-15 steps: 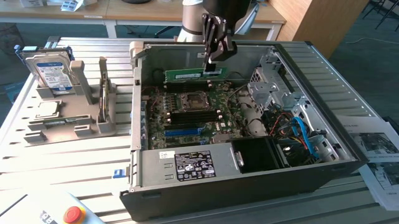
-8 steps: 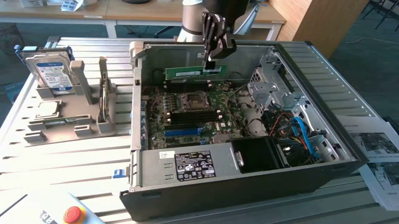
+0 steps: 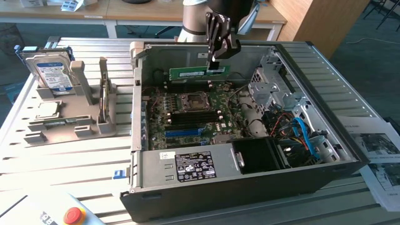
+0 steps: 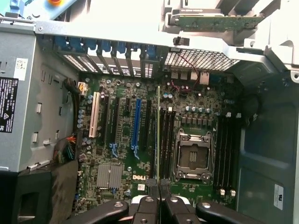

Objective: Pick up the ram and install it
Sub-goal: 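Pick up the ram and move it above insertion slot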

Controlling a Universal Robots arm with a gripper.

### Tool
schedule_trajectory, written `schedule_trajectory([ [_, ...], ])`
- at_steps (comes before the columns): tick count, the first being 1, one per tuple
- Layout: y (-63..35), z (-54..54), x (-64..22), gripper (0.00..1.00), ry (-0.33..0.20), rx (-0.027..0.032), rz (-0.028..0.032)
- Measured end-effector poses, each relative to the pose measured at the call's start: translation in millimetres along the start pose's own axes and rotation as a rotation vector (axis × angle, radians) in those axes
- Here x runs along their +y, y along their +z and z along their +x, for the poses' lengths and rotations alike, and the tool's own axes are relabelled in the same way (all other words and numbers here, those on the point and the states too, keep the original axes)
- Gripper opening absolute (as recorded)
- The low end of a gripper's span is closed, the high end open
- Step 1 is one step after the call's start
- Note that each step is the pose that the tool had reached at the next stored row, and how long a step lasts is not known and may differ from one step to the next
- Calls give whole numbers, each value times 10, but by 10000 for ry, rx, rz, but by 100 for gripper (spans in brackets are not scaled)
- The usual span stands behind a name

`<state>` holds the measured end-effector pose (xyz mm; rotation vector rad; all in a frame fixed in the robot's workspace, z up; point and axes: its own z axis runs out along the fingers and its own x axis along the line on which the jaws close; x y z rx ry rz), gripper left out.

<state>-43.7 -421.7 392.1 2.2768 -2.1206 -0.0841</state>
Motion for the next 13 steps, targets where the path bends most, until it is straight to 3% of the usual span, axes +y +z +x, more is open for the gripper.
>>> schedule_trajectory([
  [3, 0, 0, -5, 12, 0, -1, -7],
  [7, -2, 2, -36, 12, 7, -10, -138],
  [13, 1, 2, -42, 12, 113, -15, -145],
])
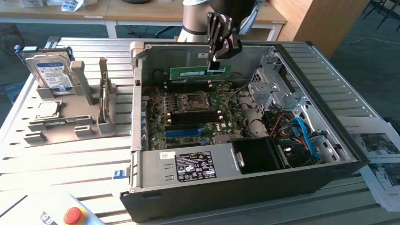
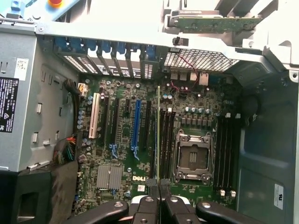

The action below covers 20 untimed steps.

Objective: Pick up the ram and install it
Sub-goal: 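Pick up the ram and move it above insertion slot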

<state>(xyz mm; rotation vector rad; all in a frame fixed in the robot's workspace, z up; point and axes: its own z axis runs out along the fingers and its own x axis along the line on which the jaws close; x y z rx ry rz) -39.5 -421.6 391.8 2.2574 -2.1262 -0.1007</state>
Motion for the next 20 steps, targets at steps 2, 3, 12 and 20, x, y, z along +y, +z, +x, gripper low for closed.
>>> schedule_trajectory([
  [2, 7, 0, 0, 12, 275, -21, 6],
  [3, 10, 0, 0, 12, 421, -32, 9],
  [12, 19, -23, -4, 12, 733, -56, 19],
  [20, 32, -131, -17, 12, 733, -55, 19],
])
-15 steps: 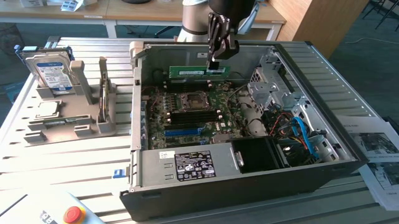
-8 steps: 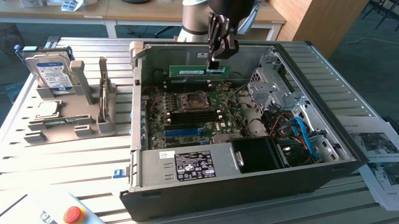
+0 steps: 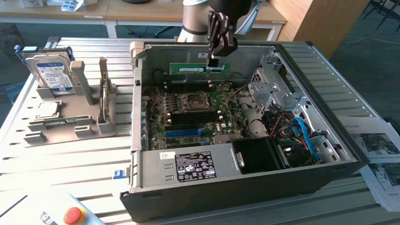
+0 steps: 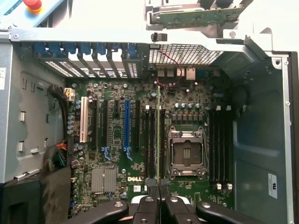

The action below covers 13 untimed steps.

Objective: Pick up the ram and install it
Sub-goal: 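Pick up the ram and move it above insertion slot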

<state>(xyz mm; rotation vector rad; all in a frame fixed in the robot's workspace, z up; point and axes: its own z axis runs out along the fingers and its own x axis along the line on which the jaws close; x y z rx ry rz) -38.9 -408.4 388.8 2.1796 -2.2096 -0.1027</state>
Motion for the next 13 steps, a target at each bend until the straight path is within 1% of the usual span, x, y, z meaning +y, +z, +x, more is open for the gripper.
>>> schedule_trajectory([
  [5, 13, -2, -2, 12, -1, -2, 1],
  [13, 116, 0, -9, 12, 0, -1, 1],
])
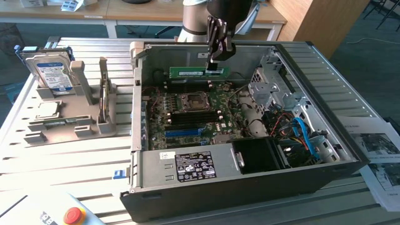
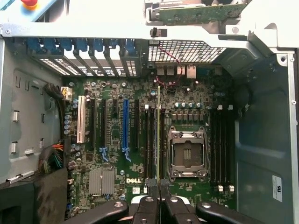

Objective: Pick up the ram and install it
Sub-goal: 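Pick up the ram and move it above insertion slot, then insert the ram into the slot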

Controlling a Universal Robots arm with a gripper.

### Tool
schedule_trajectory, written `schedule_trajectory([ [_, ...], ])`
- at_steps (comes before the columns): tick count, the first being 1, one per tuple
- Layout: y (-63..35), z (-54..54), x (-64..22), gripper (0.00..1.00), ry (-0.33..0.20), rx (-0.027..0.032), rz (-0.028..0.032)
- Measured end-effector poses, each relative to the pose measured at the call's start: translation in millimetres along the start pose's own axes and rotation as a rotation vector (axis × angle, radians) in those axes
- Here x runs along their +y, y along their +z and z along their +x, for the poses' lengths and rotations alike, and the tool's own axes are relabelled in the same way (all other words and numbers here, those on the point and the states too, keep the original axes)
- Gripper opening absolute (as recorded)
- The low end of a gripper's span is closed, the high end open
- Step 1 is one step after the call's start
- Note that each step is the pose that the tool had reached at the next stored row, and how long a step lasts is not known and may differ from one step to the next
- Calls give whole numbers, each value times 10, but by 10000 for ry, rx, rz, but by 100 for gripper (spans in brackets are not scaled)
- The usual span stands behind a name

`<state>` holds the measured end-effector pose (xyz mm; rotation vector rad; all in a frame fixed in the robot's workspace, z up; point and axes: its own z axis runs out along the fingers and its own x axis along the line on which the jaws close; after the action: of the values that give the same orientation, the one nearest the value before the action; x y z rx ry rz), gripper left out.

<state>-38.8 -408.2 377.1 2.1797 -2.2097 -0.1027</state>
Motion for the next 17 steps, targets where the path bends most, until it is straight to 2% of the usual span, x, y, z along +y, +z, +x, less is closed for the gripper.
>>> schedule_trajectory([
  [17, 26, -34, -2, 12, -2, 0, 3],
])
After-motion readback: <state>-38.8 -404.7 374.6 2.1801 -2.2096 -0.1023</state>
